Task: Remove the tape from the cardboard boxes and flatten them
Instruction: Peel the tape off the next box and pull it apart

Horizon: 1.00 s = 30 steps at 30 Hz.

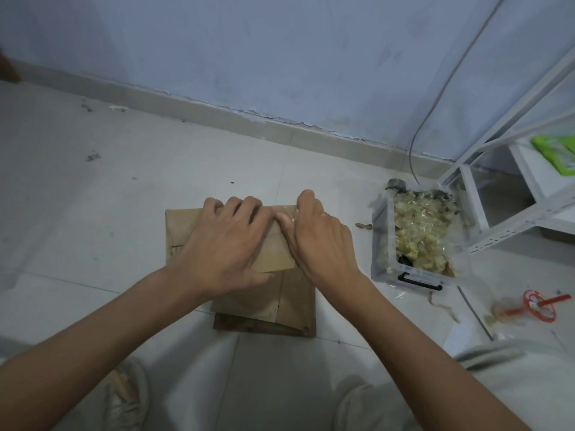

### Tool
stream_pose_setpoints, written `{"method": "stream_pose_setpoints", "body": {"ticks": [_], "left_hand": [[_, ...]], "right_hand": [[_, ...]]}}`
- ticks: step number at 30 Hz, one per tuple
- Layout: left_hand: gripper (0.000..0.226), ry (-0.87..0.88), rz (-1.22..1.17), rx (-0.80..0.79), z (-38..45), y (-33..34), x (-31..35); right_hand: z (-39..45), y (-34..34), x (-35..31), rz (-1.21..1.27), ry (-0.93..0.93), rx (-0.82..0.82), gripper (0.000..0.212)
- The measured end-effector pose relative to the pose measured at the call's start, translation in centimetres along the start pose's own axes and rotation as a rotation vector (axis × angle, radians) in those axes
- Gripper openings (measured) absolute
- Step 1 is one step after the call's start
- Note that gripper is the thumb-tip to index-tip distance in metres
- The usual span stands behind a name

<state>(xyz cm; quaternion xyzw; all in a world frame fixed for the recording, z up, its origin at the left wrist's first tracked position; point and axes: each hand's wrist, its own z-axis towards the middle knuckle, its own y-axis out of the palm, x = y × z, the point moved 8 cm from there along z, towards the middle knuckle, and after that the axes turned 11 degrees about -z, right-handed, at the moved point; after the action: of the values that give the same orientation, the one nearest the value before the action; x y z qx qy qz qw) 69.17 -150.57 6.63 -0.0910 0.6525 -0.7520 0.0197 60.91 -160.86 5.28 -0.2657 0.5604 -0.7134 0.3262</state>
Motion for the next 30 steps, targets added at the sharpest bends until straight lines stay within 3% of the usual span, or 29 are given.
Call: {"method": "stream_pose_setpoints", "body": {"ticks": [6,10,12,15,22,27,30], "left_hand": [[0.086,0.005,-0.001,-0.039,-0.7,0.7,-0.2],[0.086,0.015,-0.004,-0.076,-1.4,1.5,0.2],[0.086,0.018,0.016,-0.09,-1.6,1.6,0.3],[0.089,0.032,0.045,-0.131,-1.7,1.9,0.5],[0.091,0.002,0.076,-0.172,-2.1,2.9,0.5],[0.092,-0.003,0.095,-0.152,-2.5,3.3,0.8],[0.091,-0.037,0.061,-0.089,-2.9,3.0,1.2]], "right_hand": [[-0.2,0.5,-0.1,-0.122,-0.082,-0.111,0.047],[-1.1,1.3,-0.9,-0.12,-0.174,-0.039,0.012],[-1.2,1.1,-1.2,-0.132,-0.203,-0.02,0.029],[-1.4,0.7,-1.5,-0.132,-0.222,-0.005,0.031],[-1.6,2.4,-1.9,-0.086,-0.186,-0.114,0.05],[-1.5,3.2,-0.9,0.061,-0.033,-0.187,0.019],[-1.3,3.4,0.2,0.206,0.091,-0.17,0.021]]}}
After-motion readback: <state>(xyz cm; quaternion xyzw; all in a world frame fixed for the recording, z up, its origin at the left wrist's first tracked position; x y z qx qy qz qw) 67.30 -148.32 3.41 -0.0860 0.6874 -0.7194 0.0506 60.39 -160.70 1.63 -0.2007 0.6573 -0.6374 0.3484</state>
